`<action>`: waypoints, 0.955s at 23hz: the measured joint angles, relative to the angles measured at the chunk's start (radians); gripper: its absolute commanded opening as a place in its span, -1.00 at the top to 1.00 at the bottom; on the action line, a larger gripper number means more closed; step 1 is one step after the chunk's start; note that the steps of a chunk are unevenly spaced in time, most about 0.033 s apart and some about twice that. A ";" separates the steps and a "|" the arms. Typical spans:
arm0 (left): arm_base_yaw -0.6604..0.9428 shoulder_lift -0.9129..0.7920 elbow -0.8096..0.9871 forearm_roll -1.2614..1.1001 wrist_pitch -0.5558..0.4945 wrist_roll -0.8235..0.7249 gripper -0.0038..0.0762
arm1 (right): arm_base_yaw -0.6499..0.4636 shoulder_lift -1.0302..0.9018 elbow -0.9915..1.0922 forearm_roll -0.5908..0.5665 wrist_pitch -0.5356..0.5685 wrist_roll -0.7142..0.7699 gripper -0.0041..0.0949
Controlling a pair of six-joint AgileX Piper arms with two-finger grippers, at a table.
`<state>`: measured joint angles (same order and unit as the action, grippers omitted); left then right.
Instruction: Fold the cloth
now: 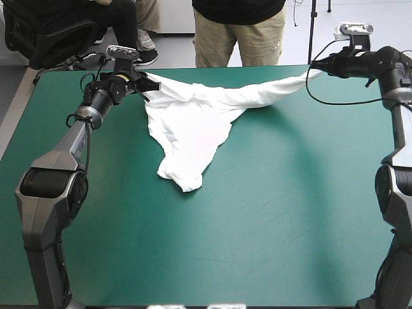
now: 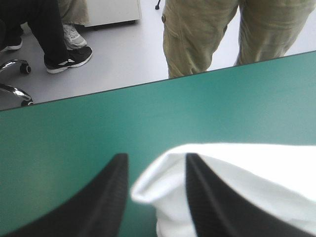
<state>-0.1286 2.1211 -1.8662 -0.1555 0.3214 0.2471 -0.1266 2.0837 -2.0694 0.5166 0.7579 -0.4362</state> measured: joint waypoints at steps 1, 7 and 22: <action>0.000 0.006 0.000 -0.016 -0.005 0.004 -0.63 | 0.000 0.007 0.000 -0.005 -0.012 0.000 -0.22; 0.000 -0.026 -0.080 -0.017 0.212 0.031 -0.34 | 0.000 -0.013 0.000 -0.005 -0.018 0.000 -0.09; -0.169 -0.304 0.049 -0.214 0.909 0.215 -0.19 | 0.000 -0.484 -0.002 0.039 0.455 0.021 0.08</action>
<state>-0.2980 1.8175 -1.8176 -0.3694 1.2304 0.4624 -0.1266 1.5993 -2.0713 0.5560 1.2131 -0.4154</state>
